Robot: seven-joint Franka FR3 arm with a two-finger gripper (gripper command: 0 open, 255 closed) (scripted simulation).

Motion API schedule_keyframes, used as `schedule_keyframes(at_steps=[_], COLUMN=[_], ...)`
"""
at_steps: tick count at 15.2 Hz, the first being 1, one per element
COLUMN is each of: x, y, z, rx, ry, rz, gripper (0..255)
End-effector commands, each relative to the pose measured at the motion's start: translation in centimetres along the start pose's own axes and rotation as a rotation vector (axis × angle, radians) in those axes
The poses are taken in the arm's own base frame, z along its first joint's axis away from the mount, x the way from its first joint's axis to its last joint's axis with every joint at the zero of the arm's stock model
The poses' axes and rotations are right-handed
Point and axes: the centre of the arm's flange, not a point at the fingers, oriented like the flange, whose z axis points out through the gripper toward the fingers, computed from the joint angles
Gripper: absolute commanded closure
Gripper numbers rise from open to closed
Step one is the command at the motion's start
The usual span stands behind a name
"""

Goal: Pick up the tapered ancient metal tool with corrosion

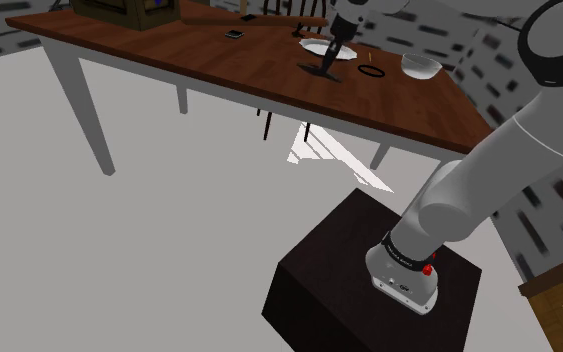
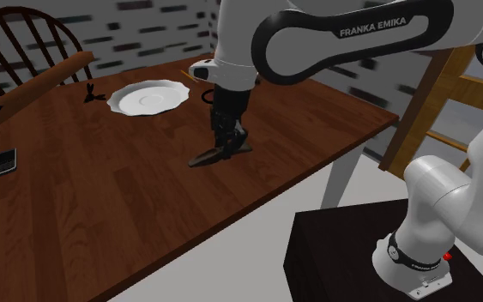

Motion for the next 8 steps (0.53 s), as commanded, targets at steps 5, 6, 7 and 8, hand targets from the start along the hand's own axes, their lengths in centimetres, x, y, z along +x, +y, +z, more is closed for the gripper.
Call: schedule_keyframes(at_steps=[5, 6, 7, 8], x=[0.7, 0.8, 0.8, 0.8], y=[0.0, 0.0, 0.0, 0.0], z=[-3.1, -3.6, -3.7, -3.7], rx=[0.000, 0.000, 0.000, 0.000], ry=[0.000, 0.000, 0.000, 0.000], rz=[0.000, 0.000, 0.000, 0.000], gripper=[255, 255, 255, 255])
